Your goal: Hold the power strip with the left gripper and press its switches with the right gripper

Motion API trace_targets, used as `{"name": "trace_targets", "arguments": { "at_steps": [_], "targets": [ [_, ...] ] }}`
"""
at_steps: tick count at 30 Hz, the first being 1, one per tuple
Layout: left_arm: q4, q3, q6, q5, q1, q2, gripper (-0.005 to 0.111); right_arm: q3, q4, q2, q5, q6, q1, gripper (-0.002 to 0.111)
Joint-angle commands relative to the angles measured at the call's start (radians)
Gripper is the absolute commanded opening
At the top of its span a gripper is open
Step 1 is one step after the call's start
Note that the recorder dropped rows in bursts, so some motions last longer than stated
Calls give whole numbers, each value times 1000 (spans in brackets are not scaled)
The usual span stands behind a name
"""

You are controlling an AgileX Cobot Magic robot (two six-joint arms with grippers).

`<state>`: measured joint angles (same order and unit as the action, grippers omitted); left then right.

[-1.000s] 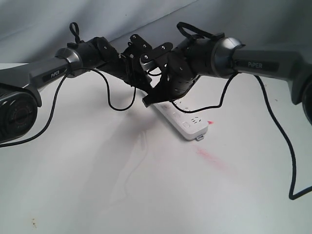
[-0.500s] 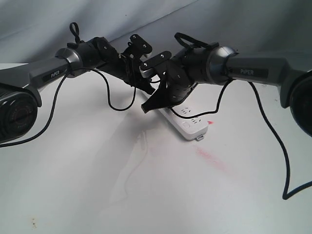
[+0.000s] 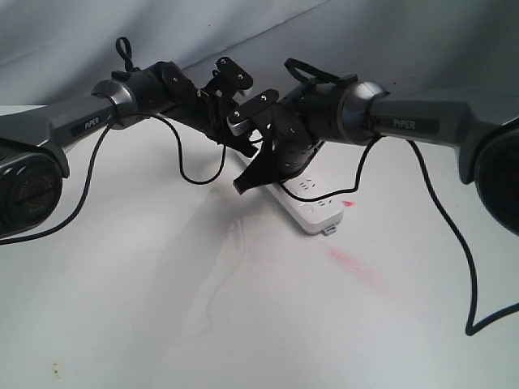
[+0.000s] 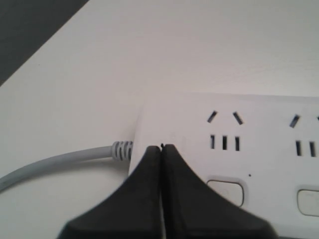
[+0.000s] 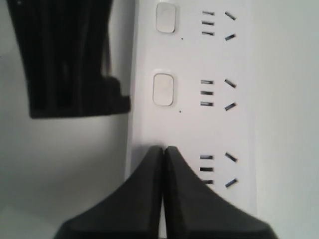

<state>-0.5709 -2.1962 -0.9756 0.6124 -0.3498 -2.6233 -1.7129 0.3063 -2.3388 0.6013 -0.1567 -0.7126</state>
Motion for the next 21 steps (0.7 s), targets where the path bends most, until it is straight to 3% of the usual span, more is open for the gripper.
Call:
{"name": "trace_targets", "arguments": {
  "at_steps": [1,14,21],
  "targets": [
    [12,4,9,25,4,-4,0,43,-113,-95,130,31,-36,0],
    [12,4,28,24,4,-4,0,41,-115,-93,159,67,-77,0],
    [12,4,28,24,4,-4,0,41,77,39,99,-65,-75,0]
  ]
}}
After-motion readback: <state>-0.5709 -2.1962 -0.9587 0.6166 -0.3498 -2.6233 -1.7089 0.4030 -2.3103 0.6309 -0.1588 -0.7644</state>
